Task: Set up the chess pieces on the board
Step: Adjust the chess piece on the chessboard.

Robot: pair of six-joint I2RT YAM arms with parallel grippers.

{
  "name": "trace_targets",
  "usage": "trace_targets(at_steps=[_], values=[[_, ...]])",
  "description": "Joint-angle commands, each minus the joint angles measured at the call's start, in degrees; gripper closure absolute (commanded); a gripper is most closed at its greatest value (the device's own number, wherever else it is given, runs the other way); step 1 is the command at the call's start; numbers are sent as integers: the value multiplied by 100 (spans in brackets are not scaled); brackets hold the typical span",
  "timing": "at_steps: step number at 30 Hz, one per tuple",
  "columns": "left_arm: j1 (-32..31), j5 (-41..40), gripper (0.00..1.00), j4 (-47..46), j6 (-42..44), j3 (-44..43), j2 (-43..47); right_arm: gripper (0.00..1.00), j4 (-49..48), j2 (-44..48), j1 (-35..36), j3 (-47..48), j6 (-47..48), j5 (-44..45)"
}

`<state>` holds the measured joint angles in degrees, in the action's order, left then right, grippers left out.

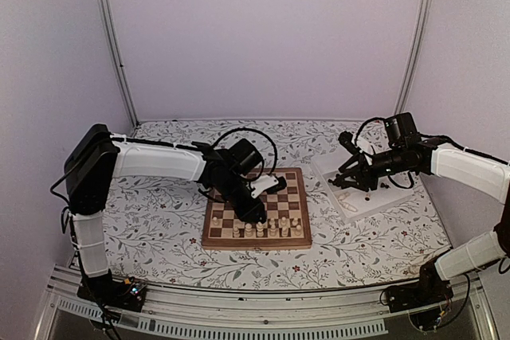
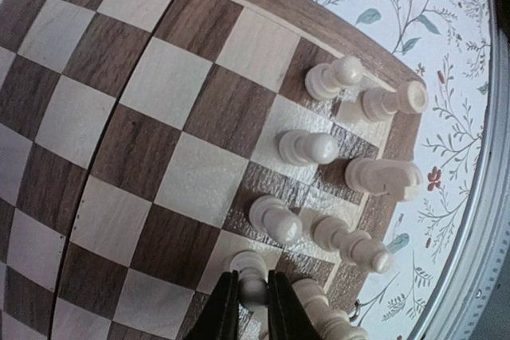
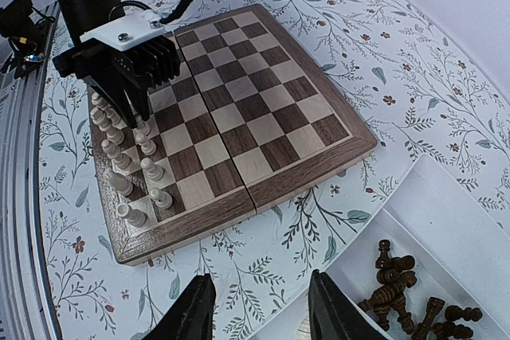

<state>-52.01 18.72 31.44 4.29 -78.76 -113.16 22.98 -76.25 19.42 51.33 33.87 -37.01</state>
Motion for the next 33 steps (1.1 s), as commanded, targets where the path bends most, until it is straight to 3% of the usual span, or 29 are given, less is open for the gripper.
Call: trace_targets(at_steps=[1,8,13,22,27,33], values=[[-101,-92,84,210,13,93,133,57,-75,-48,-29,35,6,-7],[-99,-236,71,81,50,115,312,57,-66,-48,-29,50,-18,-39],[-77,-473,67,60,144,107,487,57,-49,-70,-34,102,-85,-69],[52,-609,65,-110,255,42,918,57,40,-77,-68,197,-116,286],[118,-1264,62,-10,406,-252,1211,58,300,-17,-535,212,17,603],[114,-1628,61,-760,617,-327,1533,66,615,-389,-978,192,122,1342]])
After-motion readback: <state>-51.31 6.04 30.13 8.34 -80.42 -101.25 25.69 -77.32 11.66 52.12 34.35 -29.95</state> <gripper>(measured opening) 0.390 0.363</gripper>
